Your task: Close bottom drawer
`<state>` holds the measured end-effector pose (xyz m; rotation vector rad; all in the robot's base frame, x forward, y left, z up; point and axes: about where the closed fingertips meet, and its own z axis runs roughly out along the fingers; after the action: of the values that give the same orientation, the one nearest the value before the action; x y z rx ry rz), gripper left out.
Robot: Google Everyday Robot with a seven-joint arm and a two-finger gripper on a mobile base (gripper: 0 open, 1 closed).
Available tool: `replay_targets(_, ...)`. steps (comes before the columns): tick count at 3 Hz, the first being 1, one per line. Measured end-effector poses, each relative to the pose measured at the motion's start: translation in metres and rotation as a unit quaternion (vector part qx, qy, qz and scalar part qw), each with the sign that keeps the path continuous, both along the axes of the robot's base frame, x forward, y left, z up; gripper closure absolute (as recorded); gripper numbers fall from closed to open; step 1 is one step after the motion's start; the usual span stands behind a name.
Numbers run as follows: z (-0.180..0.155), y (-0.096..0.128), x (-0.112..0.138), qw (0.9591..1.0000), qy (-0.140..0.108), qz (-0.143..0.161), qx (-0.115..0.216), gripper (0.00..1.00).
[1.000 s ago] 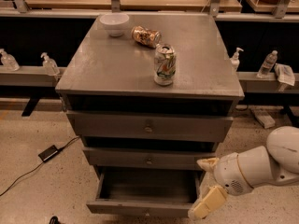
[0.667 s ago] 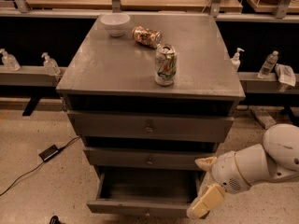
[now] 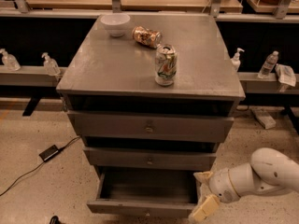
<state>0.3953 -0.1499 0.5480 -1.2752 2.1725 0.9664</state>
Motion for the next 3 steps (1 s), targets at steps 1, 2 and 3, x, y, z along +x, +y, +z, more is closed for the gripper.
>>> replay_targets(1,-0.060,-0.006,-0.004,0.9982,-0.037,0.026,0.038,0.00)
replay_targets(2,-0.104,0.007,-0.019,0.9951,-0.042,0.049,0.074,0.00)
replay_targets(3,-0.104,0.007,-0.019,0.9951,-0.042,0.049,0.074,0.00)
